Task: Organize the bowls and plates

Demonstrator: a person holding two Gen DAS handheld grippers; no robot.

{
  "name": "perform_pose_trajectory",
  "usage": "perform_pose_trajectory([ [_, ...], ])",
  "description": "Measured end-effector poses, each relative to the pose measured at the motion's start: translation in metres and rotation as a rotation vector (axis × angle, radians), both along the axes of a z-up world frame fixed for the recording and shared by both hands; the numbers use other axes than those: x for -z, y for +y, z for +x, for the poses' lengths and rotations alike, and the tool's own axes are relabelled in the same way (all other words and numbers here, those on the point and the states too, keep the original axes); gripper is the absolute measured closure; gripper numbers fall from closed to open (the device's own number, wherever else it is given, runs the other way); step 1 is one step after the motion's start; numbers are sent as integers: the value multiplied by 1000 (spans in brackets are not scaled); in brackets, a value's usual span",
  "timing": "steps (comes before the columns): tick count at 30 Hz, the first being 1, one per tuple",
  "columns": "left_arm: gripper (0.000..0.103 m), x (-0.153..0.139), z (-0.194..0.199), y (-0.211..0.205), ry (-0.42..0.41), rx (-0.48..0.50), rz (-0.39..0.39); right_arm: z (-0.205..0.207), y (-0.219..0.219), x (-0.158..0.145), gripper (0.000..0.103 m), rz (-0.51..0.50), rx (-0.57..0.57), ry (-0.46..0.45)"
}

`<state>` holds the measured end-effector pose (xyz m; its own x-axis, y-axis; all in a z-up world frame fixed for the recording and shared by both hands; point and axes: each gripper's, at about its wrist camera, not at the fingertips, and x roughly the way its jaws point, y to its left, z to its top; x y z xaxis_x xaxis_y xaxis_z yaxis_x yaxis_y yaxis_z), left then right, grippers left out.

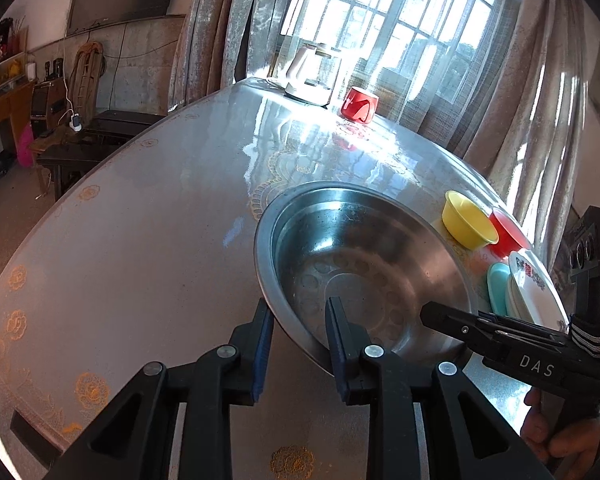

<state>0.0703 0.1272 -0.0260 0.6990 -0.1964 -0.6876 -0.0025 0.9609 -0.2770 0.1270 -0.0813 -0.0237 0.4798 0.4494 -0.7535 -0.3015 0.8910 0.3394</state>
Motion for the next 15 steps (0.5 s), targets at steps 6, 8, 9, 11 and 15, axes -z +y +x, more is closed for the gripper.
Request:
perform_pose_trajectory([
  [6, 76, 0, -7, 1, 4, -7, 2, -6, 0, 1, 69, 16, -5, 2],
  [8, 74, -1, -8, 2, 1, -16, 7, -6, -1, 0, 69, 27, -3, 2],
  [9, 74, -2, -9, 2, -4, -20, 19, -6, -2, 0, 69, 31, 0, 1],
  [11, 73, -5, -12, 1, -18, -33, 48, -7, -5, -2, 67, 35, 8, -8],
  [15, 64, -14, -15, 3, -45, -63, 90, -13, -13, -8, 63, 39, 35, -39],
])
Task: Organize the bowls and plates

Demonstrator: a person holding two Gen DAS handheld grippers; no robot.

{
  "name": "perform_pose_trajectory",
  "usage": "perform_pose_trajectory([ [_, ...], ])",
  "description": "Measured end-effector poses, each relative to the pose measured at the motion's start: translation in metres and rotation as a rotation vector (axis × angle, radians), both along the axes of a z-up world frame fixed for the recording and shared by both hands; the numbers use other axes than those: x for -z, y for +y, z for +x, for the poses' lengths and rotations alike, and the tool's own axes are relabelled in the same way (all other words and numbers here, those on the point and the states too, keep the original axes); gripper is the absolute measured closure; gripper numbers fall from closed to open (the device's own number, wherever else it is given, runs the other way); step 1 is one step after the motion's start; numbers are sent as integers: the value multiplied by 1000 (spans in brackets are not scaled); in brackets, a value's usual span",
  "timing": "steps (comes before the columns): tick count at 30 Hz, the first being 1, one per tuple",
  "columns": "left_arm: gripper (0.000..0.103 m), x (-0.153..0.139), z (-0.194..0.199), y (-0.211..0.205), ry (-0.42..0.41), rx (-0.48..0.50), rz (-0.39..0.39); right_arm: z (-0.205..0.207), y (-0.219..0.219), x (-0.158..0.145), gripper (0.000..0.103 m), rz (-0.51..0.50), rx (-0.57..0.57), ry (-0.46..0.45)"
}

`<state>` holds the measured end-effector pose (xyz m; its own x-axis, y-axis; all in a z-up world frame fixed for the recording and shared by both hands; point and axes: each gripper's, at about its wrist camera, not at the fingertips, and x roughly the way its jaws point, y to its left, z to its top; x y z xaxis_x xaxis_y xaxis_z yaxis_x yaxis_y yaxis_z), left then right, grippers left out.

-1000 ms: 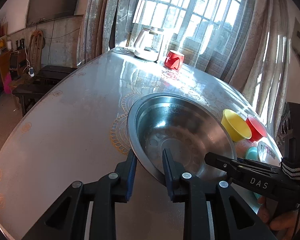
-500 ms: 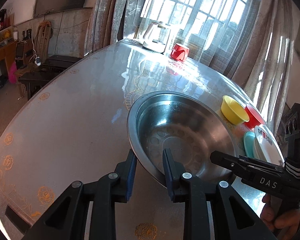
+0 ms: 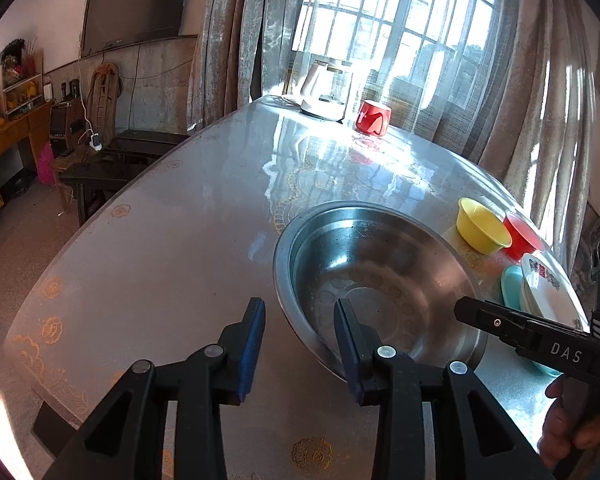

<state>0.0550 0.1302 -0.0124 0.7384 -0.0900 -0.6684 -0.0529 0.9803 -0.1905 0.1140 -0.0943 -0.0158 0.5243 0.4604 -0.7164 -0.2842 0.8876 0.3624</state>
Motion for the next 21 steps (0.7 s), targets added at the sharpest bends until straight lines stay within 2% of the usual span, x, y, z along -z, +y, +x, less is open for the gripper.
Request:
perform_pose_trajectory([
  [4, 63, -9, -2, -1, -18, -13, 26, -1, -10, -4, 62, 12, 24, -18],
  [14, 57, -19, 0, -26, -37, 34, 83, -5, -39, -11, 62, 42, 88, -42],
  [21, 57, -20, 7, -45, -16, 71, 82, -5, -65, -12, 62, 69, 146, -42],
])
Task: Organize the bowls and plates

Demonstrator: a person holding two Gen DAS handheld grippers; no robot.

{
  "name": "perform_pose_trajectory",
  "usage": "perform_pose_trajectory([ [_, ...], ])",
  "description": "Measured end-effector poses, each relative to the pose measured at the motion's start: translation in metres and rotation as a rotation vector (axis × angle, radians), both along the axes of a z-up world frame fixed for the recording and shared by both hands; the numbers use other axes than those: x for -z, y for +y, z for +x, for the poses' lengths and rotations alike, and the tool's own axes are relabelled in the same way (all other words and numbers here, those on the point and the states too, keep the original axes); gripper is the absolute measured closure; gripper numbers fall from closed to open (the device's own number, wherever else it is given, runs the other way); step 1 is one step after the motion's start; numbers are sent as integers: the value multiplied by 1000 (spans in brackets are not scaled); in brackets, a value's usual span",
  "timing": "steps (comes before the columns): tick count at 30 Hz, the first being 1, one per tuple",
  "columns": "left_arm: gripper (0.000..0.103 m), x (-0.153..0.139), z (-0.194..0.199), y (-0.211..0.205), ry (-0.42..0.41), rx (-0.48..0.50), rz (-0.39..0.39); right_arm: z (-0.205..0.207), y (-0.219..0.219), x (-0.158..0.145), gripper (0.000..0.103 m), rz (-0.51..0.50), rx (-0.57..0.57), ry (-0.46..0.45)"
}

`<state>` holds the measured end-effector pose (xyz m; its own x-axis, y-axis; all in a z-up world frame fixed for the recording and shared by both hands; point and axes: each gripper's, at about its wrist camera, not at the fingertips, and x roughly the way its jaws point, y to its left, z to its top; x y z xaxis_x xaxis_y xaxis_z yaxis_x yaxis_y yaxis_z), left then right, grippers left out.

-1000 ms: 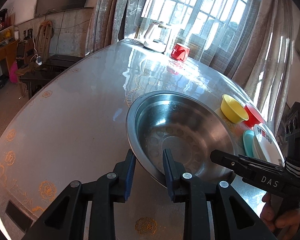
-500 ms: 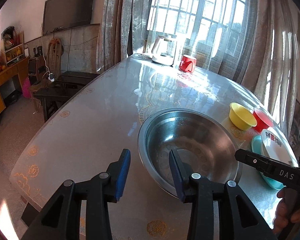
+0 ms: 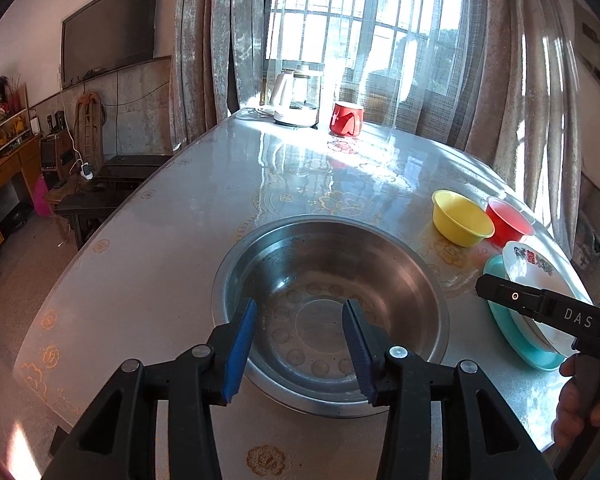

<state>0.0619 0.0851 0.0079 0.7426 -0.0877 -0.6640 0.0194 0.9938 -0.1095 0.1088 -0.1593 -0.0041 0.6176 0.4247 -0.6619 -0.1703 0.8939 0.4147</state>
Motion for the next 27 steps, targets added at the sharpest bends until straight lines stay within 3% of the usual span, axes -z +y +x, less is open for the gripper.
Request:
perform_pose_trajectory([
  [10, 57, 2, 10, -29, 15, 67, 5, -4, -30, 0, 62, 9, 73, -8],
  [17, 57, 8, 25, -55, 79, 118, 16, -13, -45, -6, 58, -2, 108, -40],
  [21, 57, 2, 27, -69, 56, 141, 23, -16, -55, -11, 56, 16, 123, -61],
  [24, 37, -2, 28, -78, 20, 143, 48, -18, -65, -12, 54, 24, 139, -69],
  [27, 37, -6, 34, -84, 15, 169, 40, -20, -74, -11, 54, 36, 153, -64],
])
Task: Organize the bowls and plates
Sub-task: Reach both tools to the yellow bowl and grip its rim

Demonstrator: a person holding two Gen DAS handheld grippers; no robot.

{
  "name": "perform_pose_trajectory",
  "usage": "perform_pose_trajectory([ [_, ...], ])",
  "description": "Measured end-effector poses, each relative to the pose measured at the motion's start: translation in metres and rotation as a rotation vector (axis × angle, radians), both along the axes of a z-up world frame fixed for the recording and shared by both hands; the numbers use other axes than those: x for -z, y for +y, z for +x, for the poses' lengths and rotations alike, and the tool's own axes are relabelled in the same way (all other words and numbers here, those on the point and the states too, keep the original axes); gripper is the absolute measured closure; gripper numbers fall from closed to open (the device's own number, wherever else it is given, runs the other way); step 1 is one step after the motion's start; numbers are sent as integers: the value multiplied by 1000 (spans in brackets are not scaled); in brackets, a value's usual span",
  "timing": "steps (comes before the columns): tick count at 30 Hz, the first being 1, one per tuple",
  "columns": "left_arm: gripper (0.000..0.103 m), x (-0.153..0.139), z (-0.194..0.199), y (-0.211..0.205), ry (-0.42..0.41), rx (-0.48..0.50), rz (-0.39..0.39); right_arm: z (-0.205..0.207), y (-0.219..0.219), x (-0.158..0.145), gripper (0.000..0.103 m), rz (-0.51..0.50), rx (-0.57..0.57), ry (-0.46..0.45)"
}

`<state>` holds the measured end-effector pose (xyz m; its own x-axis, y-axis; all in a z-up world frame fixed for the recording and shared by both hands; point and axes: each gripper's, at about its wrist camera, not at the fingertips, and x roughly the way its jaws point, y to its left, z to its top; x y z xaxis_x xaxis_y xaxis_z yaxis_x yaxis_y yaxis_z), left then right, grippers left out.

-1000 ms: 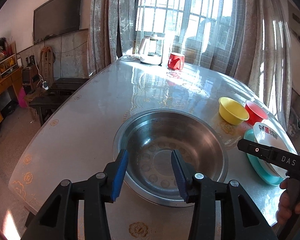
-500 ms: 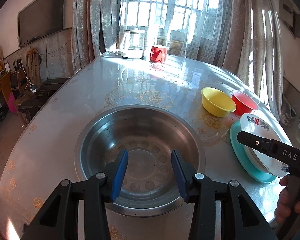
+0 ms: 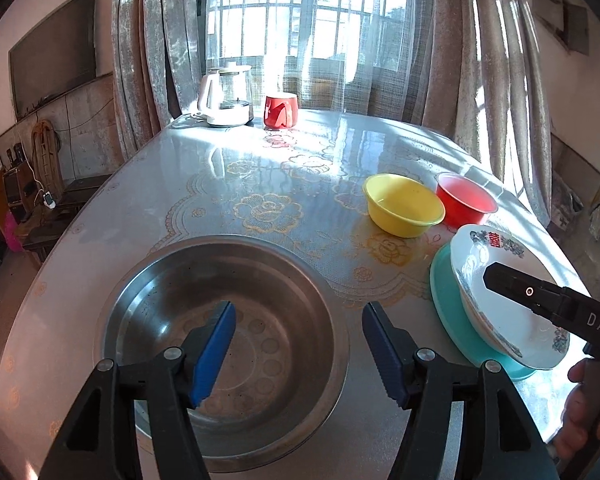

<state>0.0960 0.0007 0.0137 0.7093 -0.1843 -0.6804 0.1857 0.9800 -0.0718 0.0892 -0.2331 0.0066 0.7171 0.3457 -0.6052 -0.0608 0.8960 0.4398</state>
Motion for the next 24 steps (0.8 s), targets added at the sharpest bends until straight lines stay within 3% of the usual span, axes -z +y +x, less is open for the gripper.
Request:
perform_pose_trajectory([
  [9, 37, -3, 17, -18, 18, 52, -46, 5, -20, 5, 52, 25, 36, 26],
  [16, 37, 1, 31, -26, 16, 45, -15, 16, -30, 4, 52, 38, 55, 47],
  [24, 37, 2, 55, -27, 75, 51, -71, 38, -37, -3, 52, 73, 51, 69],
])
